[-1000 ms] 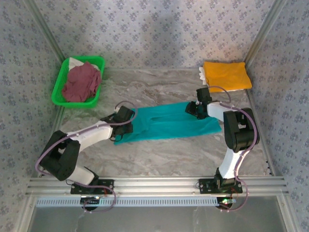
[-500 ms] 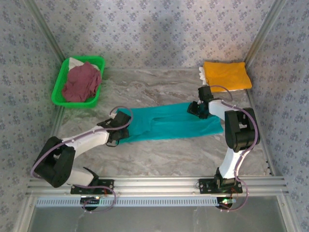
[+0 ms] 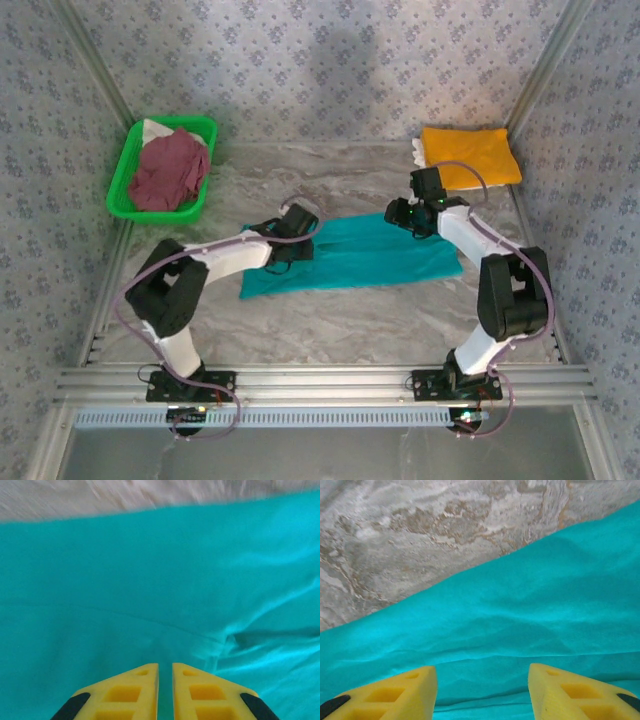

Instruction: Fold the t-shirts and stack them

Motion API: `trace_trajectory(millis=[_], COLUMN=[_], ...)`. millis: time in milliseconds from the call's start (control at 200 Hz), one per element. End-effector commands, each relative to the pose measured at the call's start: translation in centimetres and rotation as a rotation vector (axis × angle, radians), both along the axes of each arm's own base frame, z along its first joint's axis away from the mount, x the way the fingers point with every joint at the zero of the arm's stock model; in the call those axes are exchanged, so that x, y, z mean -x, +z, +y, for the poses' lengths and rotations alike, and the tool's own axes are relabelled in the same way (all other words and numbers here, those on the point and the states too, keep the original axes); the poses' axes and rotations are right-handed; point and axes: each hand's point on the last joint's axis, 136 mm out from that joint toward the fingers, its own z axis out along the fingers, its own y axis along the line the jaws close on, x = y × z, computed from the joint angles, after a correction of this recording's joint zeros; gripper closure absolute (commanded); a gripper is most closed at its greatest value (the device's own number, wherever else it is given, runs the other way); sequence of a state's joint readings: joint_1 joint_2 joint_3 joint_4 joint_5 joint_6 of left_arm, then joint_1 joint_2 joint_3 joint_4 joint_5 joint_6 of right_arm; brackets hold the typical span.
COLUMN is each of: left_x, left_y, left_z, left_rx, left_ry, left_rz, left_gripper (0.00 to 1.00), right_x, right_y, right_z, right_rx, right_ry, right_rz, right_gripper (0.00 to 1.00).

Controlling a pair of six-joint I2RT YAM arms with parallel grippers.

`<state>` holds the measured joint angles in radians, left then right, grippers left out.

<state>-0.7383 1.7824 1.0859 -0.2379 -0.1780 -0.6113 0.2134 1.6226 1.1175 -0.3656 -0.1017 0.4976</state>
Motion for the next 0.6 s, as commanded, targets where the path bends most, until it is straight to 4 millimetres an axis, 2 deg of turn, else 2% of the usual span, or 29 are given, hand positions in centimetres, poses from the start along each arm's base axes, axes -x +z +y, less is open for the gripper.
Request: trace_trajectory(millis=[0, 125, 260, 335, 410, 600], left_x=[0.0, 0.4, 0.7, 0.6, 0.4, 1.0], left_y=[-0.3, -1.4, 0.1, 0.9, 2.4, 8.4], left_z=[-3.8, -4.6, -5.0, -4.5, -3.6, -2.4], left_rx=[0.065, 0.099, 0.170, 0.198, 0.219, 0.308], left_ry=[-0.070, -0.087, -0.122, -0.115, -0.097, -0.122], left_rz=[-0.011, 0.011, -0.045, -0.051, -0.075, -0.197], left_gripper=[0.87, 0.89, 0.88, 0.88, 0.86, 0.81], right_x=[0.5, 0.5, 0.5, 0.4, 0.4, 0.1], right_y=[1.0, 1.5, 1.7, 1.9, 2.1, 2.3], right_z=[-1.0, -1.4, -1.5, -1.6, -1.7, -2.2], right_rx=[0.024, 0.018, 0.001, -0.006, -0.018, -0.036], right_ry=[-0.016, -0.024, -0.024, -0.028, -0.027, -0.030], right_rz=[-0.009, -0.020, -0.023, -0.028, -0.030, -0.028], right_gripper=[0.47, 0.47, 0.46, 0.46, 0.46, 0.45])
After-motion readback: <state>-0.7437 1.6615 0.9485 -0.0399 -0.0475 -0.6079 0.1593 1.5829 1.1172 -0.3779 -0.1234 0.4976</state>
